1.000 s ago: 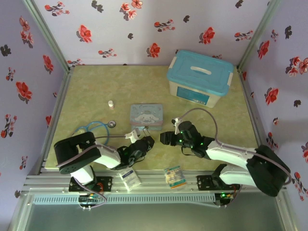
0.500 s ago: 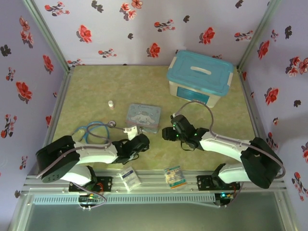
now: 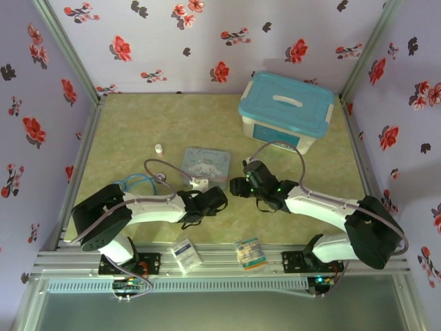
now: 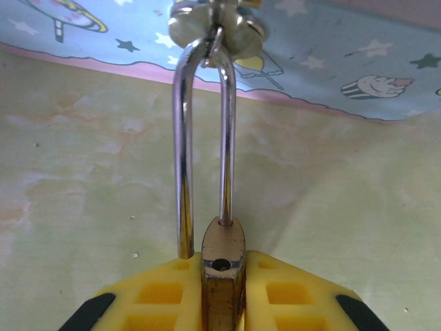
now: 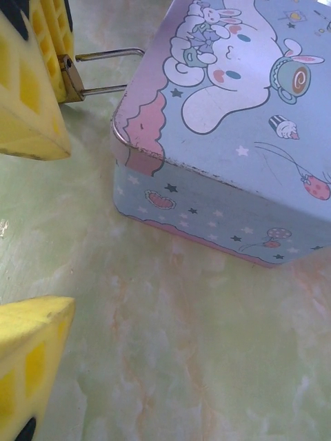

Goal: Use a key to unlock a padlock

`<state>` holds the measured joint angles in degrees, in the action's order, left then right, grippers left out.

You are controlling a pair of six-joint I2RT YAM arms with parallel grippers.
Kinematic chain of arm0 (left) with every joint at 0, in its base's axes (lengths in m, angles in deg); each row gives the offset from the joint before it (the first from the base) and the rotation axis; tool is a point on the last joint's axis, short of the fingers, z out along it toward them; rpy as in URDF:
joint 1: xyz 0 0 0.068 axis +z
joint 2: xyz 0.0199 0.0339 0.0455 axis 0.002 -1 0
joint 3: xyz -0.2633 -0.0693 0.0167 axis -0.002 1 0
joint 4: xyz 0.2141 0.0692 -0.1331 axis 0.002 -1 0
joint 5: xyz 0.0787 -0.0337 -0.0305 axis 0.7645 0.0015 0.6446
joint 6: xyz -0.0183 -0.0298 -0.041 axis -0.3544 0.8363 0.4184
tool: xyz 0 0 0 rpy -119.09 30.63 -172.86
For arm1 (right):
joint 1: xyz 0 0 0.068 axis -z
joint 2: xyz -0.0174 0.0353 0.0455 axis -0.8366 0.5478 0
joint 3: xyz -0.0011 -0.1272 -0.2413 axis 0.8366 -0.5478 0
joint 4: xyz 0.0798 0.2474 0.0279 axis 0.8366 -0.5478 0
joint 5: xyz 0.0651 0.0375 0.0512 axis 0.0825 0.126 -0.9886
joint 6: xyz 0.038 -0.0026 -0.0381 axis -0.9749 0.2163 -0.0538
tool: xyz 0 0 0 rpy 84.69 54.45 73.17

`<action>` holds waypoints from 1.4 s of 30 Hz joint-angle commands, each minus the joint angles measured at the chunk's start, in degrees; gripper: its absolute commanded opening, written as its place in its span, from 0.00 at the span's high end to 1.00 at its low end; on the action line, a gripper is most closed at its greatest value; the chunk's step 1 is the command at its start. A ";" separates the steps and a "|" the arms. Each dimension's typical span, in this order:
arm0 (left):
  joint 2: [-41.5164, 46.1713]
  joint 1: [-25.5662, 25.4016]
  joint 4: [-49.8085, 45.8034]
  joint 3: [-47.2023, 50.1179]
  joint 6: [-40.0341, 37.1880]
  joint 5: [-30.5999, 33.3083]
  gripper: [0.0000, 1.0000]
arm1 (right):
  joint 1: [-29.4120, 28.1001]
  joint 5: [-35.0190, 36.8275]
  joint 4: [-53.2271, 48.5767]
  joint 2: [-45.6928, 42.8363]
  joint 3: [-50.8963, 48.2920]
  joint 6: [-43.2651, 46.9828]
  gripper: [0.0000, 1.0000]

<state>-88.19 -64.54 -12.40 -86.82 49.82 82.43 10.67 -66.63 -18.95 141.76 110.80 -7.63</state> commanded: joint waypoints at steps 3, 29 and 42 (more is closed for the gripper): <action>-4.08 0.35 -8.16 -4.22 -2.26 2.17 0.84 | 0.40 0.57 1.43 1.24 1.76 -0.69 0.46; -11.52 -6.10 -22.92 -19.25 -3.62 8.35 0.69 | 0.93 3.27 0.59 1.35 -1.79 -1.87 0.47; 14.93 -4.28 -7.72 -4.23 -5.57 4.65 0.36 | -0.87 -0.14 -1.87 -1.92 -2.04 -3.04 0.25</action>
<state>-80.60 -70.24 -24.11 -94.60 45.62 87.52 11.02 -65.17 -19.37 140.25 108.04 -9.68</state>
